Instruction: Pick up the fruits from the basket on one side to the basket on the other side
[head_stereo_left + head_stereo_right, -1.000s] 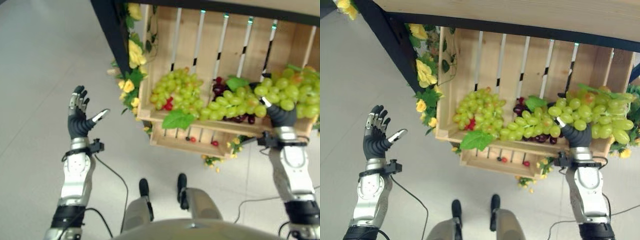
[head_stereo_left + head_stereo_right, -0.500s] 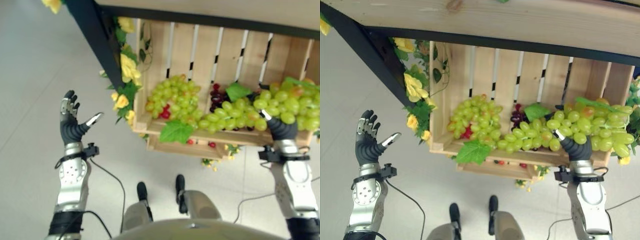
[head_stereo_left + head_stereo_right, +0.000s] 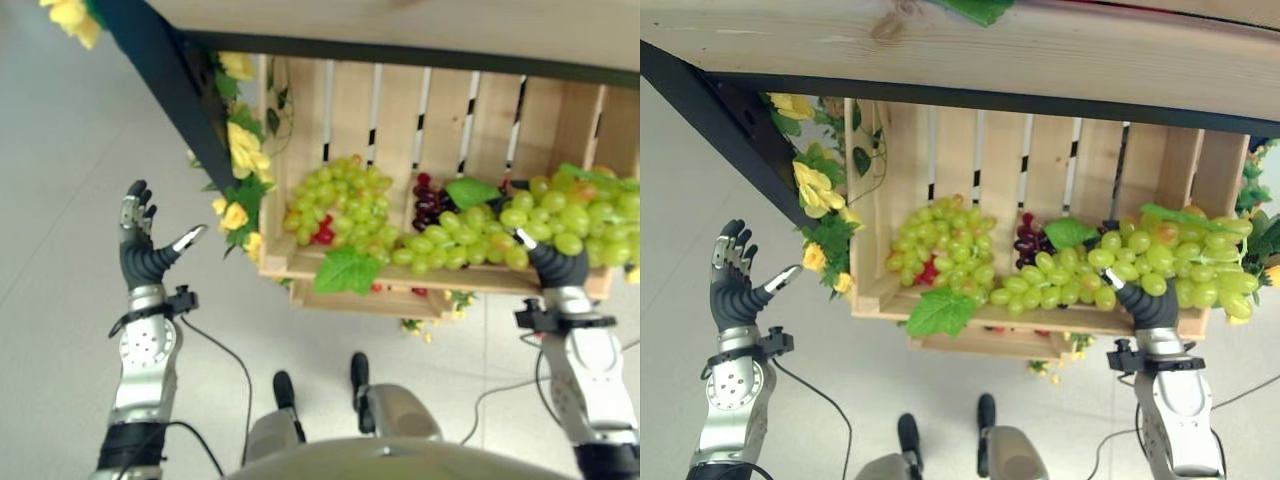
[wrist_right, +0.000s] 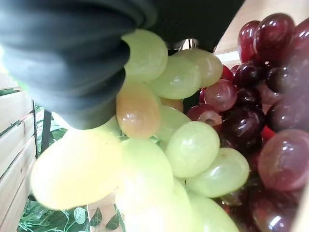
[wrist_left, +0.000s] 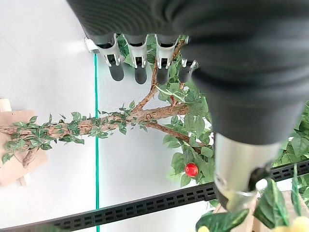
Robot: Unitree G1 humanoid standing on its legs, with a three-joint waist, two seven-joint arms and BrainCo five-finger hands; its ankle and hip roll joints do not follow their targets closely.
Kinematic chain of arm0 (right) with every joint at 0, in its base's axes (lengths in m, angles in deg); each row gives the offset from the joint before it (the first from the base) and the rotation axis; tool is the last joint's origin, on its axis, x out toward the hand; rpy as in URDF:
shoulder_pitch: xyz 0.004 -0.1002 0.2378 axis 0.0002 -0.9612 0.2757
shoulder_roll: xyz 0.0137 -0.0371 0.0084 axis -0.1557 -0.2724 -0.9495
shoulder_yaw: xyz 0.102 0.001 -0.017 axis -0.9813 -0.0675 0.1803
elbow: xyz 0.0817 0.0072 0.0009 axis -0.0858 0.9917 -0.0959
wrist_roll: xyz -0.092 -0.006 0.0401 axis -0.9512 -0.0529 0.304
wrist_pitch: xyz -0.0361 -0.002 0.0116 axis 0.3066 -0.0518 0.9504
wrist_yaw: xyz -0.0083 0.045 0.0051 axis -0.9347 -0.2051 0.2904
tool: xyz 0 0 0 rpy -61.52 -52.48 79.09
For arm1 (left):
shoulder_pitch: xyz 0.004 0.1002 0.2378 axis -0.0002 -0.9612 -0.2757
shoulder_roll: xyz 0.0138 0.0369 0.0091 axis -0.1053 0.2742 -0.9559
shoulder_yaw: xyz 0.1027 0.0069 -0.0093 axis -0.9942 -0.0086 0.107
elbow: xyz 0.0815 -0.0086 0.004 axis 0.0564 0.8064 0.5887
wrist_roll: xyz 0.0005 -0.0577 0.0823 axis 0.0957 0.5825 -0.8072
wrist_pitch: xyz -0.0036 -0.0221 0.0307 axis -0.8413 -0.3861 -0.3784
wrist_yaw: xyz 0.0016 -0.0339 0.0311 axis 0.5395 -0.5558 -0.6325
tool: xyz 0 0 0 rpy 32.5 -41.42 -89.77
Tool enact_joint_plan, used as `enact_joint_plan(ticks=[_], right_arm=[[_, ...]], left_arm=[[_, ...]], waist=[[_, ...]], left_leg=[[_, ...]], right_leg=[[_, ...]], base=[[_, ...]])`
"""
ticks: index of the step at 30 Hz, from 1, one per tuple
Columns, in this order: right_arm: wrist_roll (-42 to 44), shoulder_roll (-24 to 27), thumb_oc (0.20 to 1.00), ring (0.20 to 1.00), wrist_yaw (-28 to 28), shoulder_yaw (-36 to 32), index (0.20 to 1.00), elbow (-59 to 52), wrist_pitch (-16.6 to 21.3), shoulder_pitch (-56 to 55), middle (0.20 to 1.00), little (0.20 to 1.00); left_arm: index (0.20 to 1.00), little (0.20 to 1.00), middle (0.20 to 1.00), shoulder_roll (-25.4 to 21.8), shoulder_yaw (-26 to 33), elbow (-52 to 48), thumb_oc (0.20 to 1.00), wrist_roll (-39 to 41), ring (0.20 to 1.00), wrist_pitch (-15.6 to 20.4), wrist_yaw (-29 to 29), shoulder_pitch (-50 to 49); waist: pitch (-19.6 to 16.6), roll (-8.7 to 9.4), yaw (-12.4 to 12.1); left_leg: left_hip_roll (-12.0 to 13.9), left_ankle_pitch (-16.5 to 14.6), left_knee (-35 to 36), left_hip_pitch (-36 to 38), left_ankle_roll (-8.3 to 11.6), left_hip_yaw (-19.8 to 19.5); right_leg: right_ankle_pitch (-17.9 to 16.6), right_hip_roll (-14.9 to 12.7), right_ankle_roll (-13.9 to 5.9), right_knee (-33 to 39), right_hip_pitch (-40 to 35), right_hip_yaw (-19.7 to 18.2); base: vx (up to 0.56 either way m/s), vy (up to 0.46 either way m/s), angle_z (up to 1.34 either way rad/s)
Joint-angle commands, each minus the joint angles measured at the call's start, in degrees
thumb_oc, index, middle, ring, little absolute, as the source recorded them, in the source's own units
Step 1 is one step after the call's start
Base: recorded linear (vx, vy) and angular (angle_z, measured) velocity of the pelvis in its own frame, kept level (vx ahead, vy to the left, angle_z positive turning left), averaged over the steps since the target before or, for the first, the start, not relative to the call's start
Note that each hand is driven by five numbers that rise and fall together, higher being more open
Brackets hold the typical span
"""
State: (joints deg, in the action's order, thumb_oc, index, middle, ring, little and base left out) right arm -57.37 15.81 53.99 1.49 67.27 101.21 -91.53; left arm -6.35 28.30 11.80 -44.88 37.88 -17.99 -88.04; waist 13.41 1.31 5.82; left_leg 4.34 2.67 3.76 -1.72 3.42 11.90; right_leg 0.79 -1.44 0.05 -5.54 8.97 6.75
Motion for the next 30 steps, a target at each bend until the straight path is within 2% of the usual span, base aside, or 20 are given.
enact_joint_plan(ticks=[1, 8, 15, 16, 17, 18, 19, 20, 21, 22, 23, 24, 25, 26, 28, 29, 30], right_arm=[[-2.41, -0.33, 0.2, 0.2, -1.32, 0.92, 0.2, -2.63, 1.71, 0.7, 0.2, 0.2], [-3.7, -0.56, 0.2, 0.2, -2.04, 0.7, 0.2, -1.41, 1.39, 0.03, 0.2, 0.2], [-2.82, 0.12, 0.2, 0.2, -2.93, 1.28, 0.2, 0.42, 1.44, 1.11, 0.2, 0.2], [-3.05, 0.3, 0.2, 0.2, -3.27, 1.64, 0.2, 0.79, 1.48, 1.41, 0.2, 0.2], [-3.96, 0.36, 0.2, 0.2, -3.59, 2.17, 0.2, 1.37, 1.56, 1.96, 0.2, 0.2], [-4.0, 0.35, 0.2, 0.2, -3.62, 2.19, 0.2, 1.39, 1.55, 2.02, 0.2, 0.2], [-4.78, 0.28, 0.2, 0.2, -3.93, 2.47, 0.2, 1.75, 1.5, 2.53, 0.2, 0.2], [-4.85, 0.26, 0.2, 0.2, -3.99, 2.54, 0.2, 1.79, 1.5, 2.63, 0.2, 0.2], [-6.43, -0.35, 0.2, 0.2, -4.91, 4.65, 0.2, 2.91, 1.08, 5.42, 0.2, 0.2], [-6.43, -0.38, 0.2, 0.2, -4.91, 4.66, 0.2, 2.92, 1.08, 5.5, 0.2, 0.2], [-6.51, -0.75, 0.2, 0.2, -4.72, 5.43, 0.2, 2.83, 0.8, 6.22, 0.2, 0.2], [-6.84, -0.81, 0.2, 0.2, -4.46, 5.68, 0.2, 2.66, 0.66, 6.56, 0.2, 0.2], [-6.85, -0.81, 0.2, 0.2, -4.46, 5.69, 0.2, 2.65, 0.65, 6.52, 0.2, 0.2], [-7.12, -0.66, 0.2, 0.2, -4.07, 5.74, 0.2, 2.53, 0.45, 6.81, 0.2, 0.2], [-7.45, -0.95, 0.2, 0.2, -3.82, 5.27, 0.2, 2.16, -0.05, 6.91, 0.2, 0.2], [-7.49, -0.99, 0.2, 0.2, -3.72, 4.74, 0.2, 1.81, -0.13, 6.86, 0.2, 0.2], [-7.38, -0.96, 0.2, 0.2, -3.79, 4.41, 0.2, 1.39, -0.07, 7.13, 0.2, 0.2]], left_arm=[[1.0, 1.0, 1.0, -2.28, 2.14, -3.17, 1.0, -1.52, 1.0, 3.46, -1.1, -0.12], [1.0, 1.0, 1.0, -2.26, 1.97, -3.86, 1.0, -1.28, 1.0, 3.24, -0.53, -0.38], [1.0, 1.0, 1.0, -3.08, 0.31, -4.87, 1.0, -1.2, 1.0, 3.42, -0.26, 1.3], [1.0, 1.0, 1.0, -3.26, -0.22, -4.84, 1.0, -1.28, 1.0, 3.42, -0.35, 1.68], [1.0, 1.0, 1.0, -3.64, -0.72, -4.69, 1.0, -1.75, 1.0, 3.51, -0.28, 2.33], [1.0, 1.0, 1.0, -3.65, -0.71, -4.65, 1.0, -1.77, 1.0, 3.53, -0.3, 2.39], [1.0, 1.0, 1.0, -3.88, -0.66, -4.71, 1.0, -2.19, 1.0, 3.54, -0.52, 2.45], [1.0, 1.0, 1.0, -3.89, -0.62, -4.67, 1.0, -2.23, 1.0, 3.57, -0.55, 2.5], [1.0, 1.0, 1.0, -5.26, 0.12, -5.3, 1.0, -2.59, 1.0, 3.63, -0.75, 2.28], [1.0, 1.0, 1.0, -5.29, 0.17, -5.3, 1.0, -2.58, 1.0, 3.63, -0.75, 2.32], [1.0, 1.0, 1.0, -5.72, 0.54, -5.41, 1.0, -2.73, 1.0, 3.31, -0.49, 1.81], [1.0, 1.0, 1.0, -5.63, 0.97, -5.49, 1.0, -2.7, 1.0, 3.09, -0.34, 1.45], [1.0, 1.0, 1.0, -5.63, 0.97, -5.53, 1.0, -2.69, 1.0, 3.06, -0.33, 1.4], [1.0, 1.0, 1.0, -5.36, 1.71, -5.54, 1.0, -2.5, 1.0, 2.82, -0.26, 0.8], [1.0, 1.0, 1.0, -5.03, 2.13, -5.59, 1.0, -1.95, 1.0, 2.57, 0.56, -0.4], [1.0, 1.0, 1.0, -4.95, 2.39, -5.7, 1.0, -1.69, 1.0, 2.58, 0.84, -0.9], [1.0, 1.0, 1.0, -4.78, 2.69, -5.67, 1.0, -1.63, 1.0, 2.38, 0.81, -1.08]], waist=[[-2.12, 2.09, 0.43], [-2.61, 2.05, 0.29], [-1.92, 2.62, 0.06], [-1.65, 2.6, 0.26], [-0.72, 2.67, 0.77], [-0.75, 2.7, 0.65], [-0.36, 2.76, 1.06], [-0.46, 2.79, 0.92], [0.46, 2.3, -0.29], [0.42, 2.41, -0.37], [0.18, 1.84, -2.44], [-0.59, 1.61, -3.65], [-0.48, 1.73, -3.58], [-1.4, 1.56, -4.71], [-3.15, 2.19, -5.89], [-3.83, 2.67, -6.44], [-4.57, 3.45, -7.32]], left_leg=[[-1.17, -6.62, -5.43, 0.59, -1.15, 1.37], [-1.34, -6.86, -5.64, 0.84, -1.21, 0.78], [-2.21, -9.2, -11.52, -1.86, -1.64, 0.15], [-2.43, -9.4, -11.4, -1.86, -1.98, 0.35], [-3.29, -9.14, -10.59, -1.99, -2.48, 1.19], [-3.33, -9.04, -10.43, -1.97, -2.54, 1.33], [-3.8, -8.76, -9.63, -2.27, -2.7, 2.11], [-3.84, -8.63, -9.43, -2.32, -2.77, 2.31], [-2.38, -6.99, -7.89, -3.14, -2.93, 4.62], [-2.39, -6.72, -7.84, -3.32, -2.91, 4.75], [-1.44, -5.54, -7.04, -3.93, -3.34, 5.78], [-0.85, -4.71, -6.21, -4.28, -3.63, 6.9], [-1.01, -4.73, -6.14, -4.08, -3.63, 6.85], [-0.56, -3.74, -5.4, -4.58, -3.95, 7.81], [-0.64, -3.11, -4.61, -4.9, -4.16, 8.77], [-0.68, -2.68, -4.81, -5.3, -4.19, 9.12], [-0.64, -2.42, -5.28, -6.36, -3.98, 9.69]], right_leg=[[3.36, -2.63, -7.06, -2.46, -2.45, -3.3], [3.54, -2.74, -7.03, -2.02, -3.28, -2.79], [3.0, -3.69, -7.44, -2.77, -3.03, -2.98], [2.43, -3.94, -7.79, -3.06, -2.57, -3.21], [-0.43, -4.55, -9.31, -3.01, -1.04, -4.24], [-0.58, -4.56, -9.37, -2.91, -0.96, -4.39], [-3.33, -5.21, -10.78, -2.07, 0.23, -5.04], [-3.6, -5.21, -10.87, -1.83, 0.35, -5.25], [-5.06, -6.69, -12.45, -1.64, 2.76, -4.61], [-5.25, -6.69, -12.37, -1.65, 3.02, -4.74], [-1.08, -7.63, -11.17, -6.5, 0.5, -0.54], [1.08, -8.35, -10.62, -10.02, -1.44, 2.49], [1.48, -8.55, -10.65, -10.51, -1.42, 2.51], [3.21, -9.01, -10.2, -14.76, -3.4, 4.28], [4.18, -8.64, -10.09, -17.52, -6.63, 3.53], [4.16, -7.99, -10.01, -18.21, -7.69, 2.56], [4.71, -7.67, -9.84, -15.18, -10.13, 2.74]], base=[[0.02, 0.007, -0.04], [0.0, 0.0, 0.0], [-0.06, 0.05, 0.05], [-0.27, 0.214, -0.01], [-0.22, 0.17, -0.01], [-0.27, 0.17, -0.06], [-0.11, 0.066, -0.09], [-0.37, 0.12, -0.19], [-0.28, 0.059, -0.27], [-0.47, 0.13, -0.78], [-0.29, 0.095, -0.95], [-0.28, 0.099, -0.86], [-0.16, 0.036, -0.62], [-0.1, 0.007, -0.45], [-0.14, -0.036, -0.56], [-0.16, -0.122, -0.5], [-0.19, -0.185, -0.29]])
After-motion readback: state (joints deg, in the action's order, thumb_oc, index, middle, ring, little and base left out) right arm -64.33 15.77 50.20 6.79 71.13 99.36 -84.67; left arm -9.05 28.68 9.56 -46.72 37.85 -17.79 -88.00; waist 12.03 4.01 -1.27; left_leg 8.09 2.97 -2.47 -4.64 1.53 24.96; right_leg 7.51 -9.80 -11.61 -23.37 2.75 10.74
